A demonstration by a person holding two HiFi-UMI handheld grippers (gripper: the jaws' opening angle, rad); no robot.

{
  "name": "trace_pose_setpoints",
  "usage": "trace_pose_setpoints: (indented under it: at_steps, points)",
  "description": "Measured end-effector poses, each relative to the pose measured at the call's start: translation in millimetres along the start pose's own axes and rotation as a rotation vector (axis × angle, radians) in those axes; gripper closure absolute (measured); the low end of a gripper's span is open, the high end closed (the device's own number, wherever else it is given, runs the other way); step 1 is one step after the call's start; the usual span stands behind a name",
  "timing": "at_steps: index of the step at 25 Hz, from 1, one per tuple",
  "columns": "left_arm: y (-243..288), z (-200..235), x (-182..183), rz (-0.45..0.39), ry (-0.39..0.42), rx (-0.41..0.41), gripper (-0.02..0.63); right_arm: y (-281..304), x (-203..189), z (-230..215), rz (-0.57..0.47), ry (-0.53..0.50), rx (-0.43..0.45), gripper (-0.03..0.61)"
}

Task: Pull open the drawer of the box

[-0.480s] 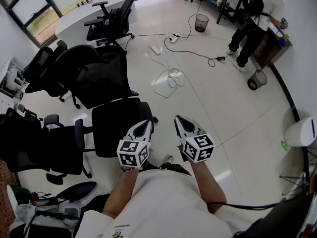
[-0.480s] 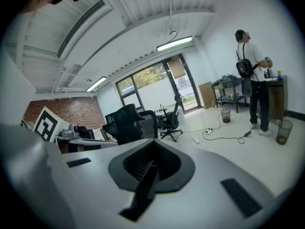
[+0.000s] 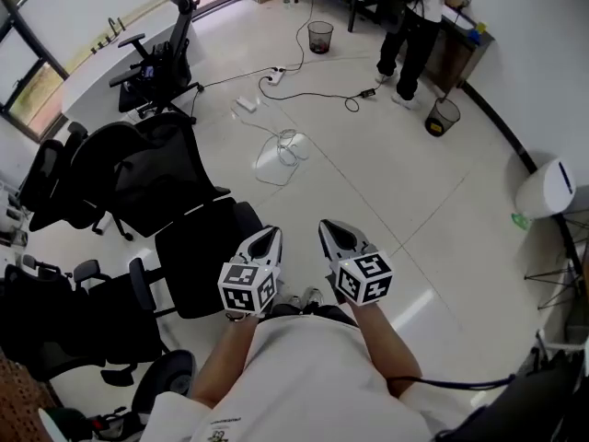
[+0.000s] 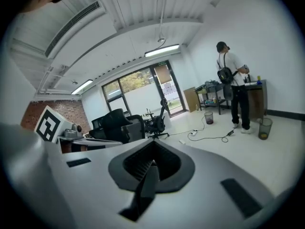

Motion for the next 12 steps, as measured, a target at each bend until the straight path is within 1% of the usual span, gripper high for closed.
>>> trace_pose_setpoints:
  at_steps: [6,12]
  points:
    - [13,-21,5,0.035,0.053,-0.108,0.614,-27,2,-9,-0.026,0.027,-0.117,0.591]
    - [14,-30,4,0.044,0.069,-0.168,0.614,-43,-5,-7,-0.033,0.048,-0.187,0.592]
Point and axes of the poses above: the fingertips, and each gripper's own axes: y forward along the fingers, z to its left, x out of its top, the point moved 7 cm from there along -y, backward along the fingers, and after that the axes turned 11 degrees about -y, right-handed, at the moved point
